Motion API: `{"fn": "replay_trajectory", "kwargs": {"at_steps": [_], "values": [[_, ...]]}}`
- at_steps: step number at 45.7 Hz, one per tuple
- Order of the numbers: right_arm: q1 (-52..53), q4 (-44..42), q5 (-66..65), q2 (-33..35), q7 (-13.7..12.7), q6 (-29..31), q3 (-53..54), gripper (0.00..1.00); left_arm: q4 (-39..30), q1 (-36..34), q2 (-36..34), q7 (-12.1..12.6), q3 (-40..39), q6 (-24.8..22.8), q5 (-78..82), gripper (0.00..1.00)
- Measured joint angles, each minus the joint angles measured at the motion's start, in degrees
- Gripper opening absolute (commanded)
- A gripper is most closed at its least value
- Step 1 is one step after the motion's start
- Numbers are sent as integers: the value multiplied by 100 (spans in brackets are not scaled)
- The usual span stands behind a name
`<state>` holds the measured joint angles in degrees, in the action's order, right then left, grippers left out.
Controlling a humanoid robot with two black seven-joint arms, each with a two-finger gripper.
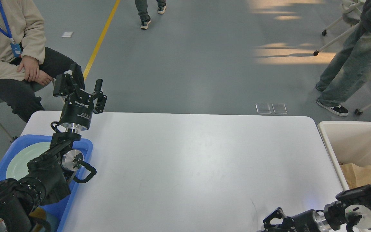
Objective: Tidy desktop
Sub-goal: 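Grasp the white paper cup beside the bin with the right gripper, then lift the white cup and carry it away past the bin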
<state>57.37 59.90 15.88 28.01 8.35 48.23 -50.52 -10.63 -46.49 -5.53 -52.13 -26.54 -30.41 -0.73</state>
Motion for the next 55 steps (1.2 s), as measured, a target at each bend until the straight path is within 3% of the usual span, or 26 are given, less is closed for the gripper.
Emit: {"fn": "replay_trajectory", "kwargs": {"at_steps": [11,35,41,48,51,55], "values": [[1372,73,1,546,6,639,-712,0,0,0,1,0,0,0,1,96],[5359,-20,-543,728,-7,677,-2893,0,0,0,1,1,0,0,-3,96],[5944,-594,-1046,698,-6,679,-2927,0,0,0,0,1,0,0,-3,96],[5851,-1849,-1198,658,-5,678,-2921,0,1,0,2,1,0,0,-3,96],[5672,-2192,-1201,686,-3,427,-2899,0,1,0,3,1,0,0,-3,96],[5382,-2414,-1200,736,0,-546,-2880,0,0,0,4,1,0,0,-3,96]]}}
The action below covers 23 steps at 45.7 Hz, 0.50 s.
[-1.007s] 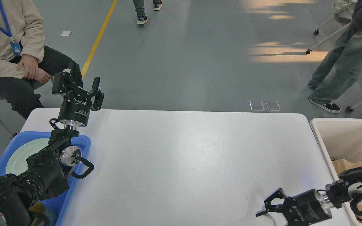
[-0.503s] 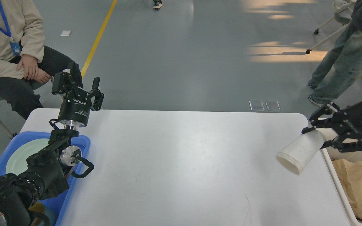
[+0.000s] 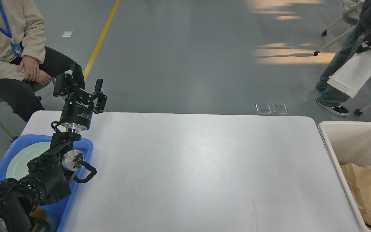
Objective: Tidy desktop
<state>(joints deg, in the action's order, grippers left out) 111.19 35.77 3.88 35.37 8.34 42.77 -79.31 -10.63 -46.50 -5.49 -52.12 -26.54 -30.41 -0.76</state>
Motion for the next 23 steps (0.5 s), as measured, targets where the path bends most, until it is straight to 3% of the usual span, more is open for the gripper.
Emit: {"fn": "replay_trajectory", "kwargs": {"at_steps": [8,12,17,23], "values": [[-854,-83,27,42,36,-2624,159,0,0,0,0,0,0,0,0,96],[-1359,-125,31,45,55,-3466,251,0,0,0,0,0,0,0,1,96],[-1983,-312,30,47,62,-3975,356,0,0,0,1,0,0,0,1,96],[-2923,-644,-49,55,63,-4125,345,0,1,0,-1,0,0,0,3,96]]}}
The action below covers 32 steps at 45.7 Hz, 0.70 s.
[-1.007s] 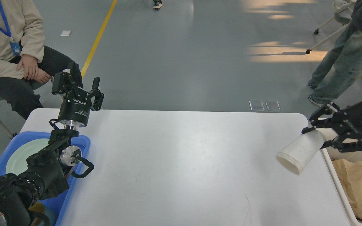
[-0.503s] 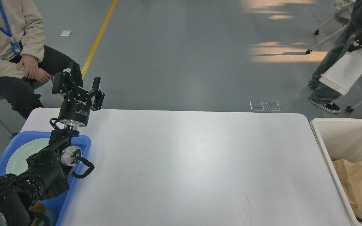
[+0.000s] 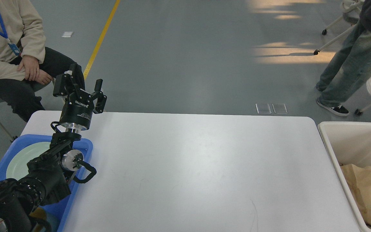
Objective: Tidy desktop
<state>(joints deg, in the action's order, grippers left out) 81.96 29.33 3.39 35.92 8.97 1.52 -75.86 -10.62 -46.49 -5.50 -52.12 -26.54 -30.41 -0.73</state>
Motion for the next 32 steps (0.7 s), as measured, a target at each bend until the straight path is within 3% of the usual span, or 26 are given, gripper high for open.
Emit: {"fn": "replay_trajectory", "kwargs": {"at_steps": [13,26,30,32], "values": [[-1305,-283,-1274,0,-53,-126,-39,0,0,0,-3,0,0,0,0,96],[-1947,-514,-1444,-11,-62,-152,8,0,-1,0,-2,0,0,0,0,96],[-2001,-515,-1386,-14,-61,-152,32,38,-1,0,-2,0,0,0,0,96],[-2004,-516,-1361,-14,-61,-152,43,50,-1,0,0,0,0,0,2,96]]}}
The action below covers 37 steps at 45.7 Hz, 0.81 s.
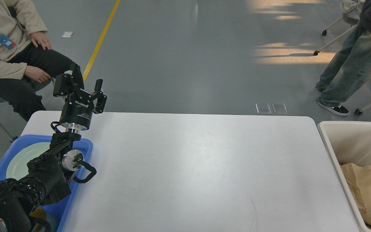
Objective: Tidy desktop
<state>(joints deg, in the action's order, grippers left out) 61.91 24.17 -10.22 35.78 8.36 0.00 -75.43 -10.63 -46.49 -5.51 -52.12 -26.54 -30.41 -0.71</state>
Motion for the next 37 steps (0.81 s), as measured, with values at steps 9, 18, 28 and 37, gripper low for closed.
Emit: {"fn": "replay_trajectory", "kwargs": {"at_steps": [9,18,28,37], "values": [[-1,40,29,6,13,4,152,93,0,0,-1,0,0,0,0,96],[130,252,30,17,33,110,429,100,0,0,-2,0,0,0,-1,96],[487,342,27,22,35,139,410,100,-1,0,-2,0,0,0,0,96],[848,433,21,-36,46,149,491,100,-1,0,-2,0,0,0,-2,96]]}}
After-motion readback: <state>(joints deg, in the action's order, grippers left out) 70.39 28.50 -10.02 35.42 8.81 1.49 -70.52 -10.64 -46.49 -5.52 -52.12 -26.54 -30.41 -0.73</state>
